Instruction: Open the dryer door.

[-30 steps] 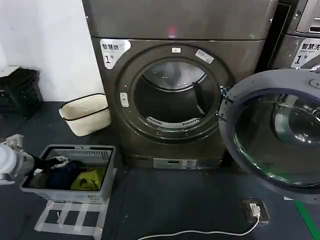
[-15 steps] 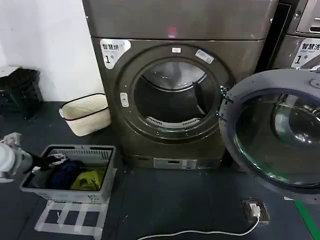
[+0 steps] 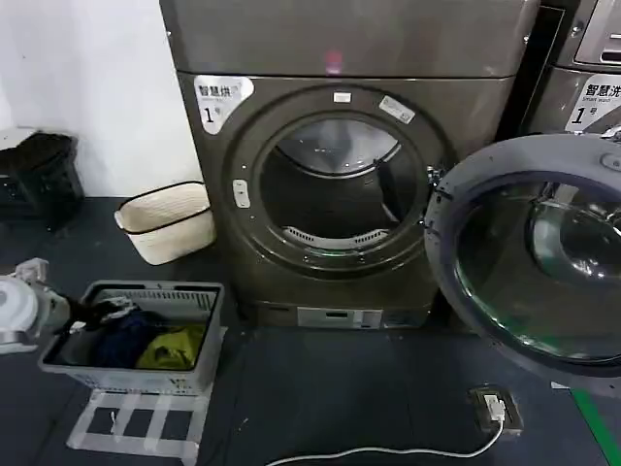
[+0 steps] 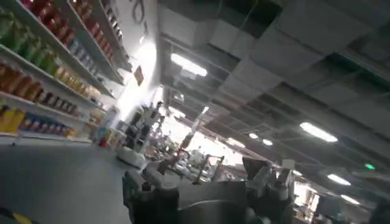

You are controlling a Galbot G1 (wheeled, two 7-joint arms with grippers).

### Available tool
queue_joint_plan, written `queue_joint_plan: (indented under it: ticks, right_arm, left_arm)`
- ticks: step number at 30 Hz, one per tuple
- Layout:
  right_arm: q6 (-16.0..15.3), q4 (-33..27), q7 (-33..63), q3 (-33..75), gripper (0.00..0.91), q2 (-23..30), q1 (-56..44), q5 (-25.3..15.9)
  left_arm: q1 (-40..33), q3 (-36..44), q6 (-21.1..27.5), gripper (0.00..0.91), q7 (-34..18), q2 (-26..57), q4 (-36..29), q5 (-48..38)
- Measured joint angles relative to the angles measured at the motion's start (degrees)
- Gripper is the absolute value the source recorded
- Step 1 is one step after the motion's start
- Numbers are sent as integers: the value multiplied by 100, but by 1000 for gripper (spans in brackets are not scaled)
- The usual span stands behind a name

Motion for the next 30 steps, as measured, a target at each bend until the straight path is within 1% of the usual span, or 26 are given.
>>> queue_joint_plan:
  ticks: [3, 17, 21, 30]
  right_arm:
    - [-1, -5, 23, 3, 907, -2, -14, 48]
    - [-34, -182, 179, 118, 907, 2, -65, 32]
    - [61, -207, 174, 147, 907, 10, -52, 40]
    - [60, -335, 190, 183, 907, 14, -69, 58]
  left_arm:
    - [-65, 57, 0, 907, 0, -50, 40, 22]
    - [-144, 113, 0, 907, -2, -128, 148, 52]
    - [-153, 113, 0, 907, -3, -138, 189, 39]
    - [-152, 113, 0, 907, -3, -147, 211, 19]
